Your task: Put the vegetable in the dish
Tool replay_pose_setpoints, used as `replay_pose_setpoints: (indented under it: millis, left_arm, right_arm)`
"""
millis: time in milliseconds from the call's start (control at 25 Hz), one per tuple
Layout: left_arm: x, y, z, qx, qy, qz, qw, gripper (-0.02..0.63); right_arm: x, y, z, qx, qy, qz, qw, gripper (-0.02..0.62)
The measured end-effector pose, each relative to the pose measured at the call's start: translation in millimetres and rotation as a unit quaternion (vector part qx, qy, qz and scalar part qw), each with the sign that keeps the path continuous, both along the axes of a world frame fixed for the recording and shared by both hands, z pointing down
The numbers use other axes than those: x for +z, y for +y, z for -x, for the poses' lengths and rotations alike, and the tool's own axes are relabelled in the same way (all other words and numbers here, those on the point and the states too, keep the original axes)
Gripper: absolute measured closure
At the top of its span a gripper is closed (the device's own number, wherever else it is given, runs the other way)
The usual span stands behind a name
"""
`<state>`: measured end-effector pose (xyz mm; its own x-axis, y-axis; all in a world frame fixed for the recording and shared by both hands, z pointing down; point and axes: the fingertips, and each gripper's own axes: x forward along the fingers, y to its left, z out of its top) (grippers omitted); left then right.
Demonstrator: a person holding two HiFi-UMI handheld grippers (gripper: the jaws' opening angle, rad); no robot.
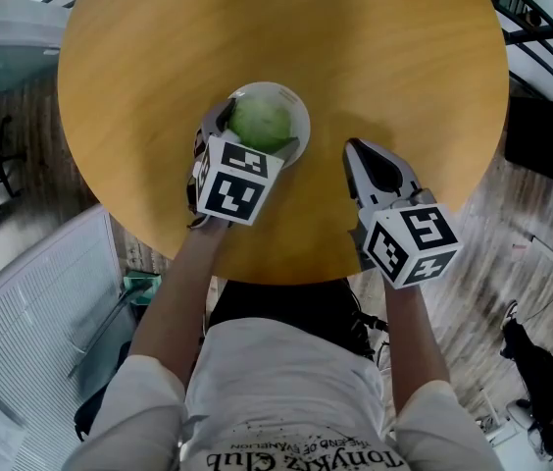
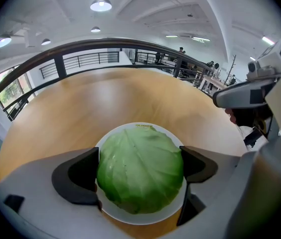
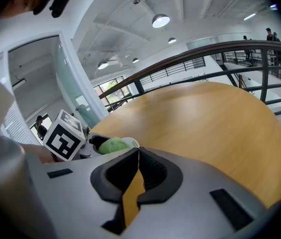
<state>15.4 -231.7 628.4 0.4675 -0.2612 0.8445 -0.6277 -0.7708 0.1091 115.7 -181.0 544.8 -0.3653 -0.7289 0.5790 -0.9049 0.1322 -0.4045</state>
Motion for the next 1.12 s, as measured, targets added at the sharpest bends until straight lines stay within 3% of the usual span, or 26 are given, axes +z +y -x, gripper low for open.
replay_pose_setpoints:
  millis: [480, 1120]
  left_arm:
    - [0.2, 0.4, 1.8, 0.009, 0.012, 0.002, 0.9999, 0.112]
    - [-45.9, 7.7, 19.9, -0.008, 0.015, -0.044, 0.9989, 0.112]
  right_arm:
    - [-4.2, 2.4, 4.8, -0.002, 0.002, -0.001, 1.000, 0.570]
    - [-21.6, 20.8, -3.5, -0.001, 0.011, -0.013, 1.000, 0.569]
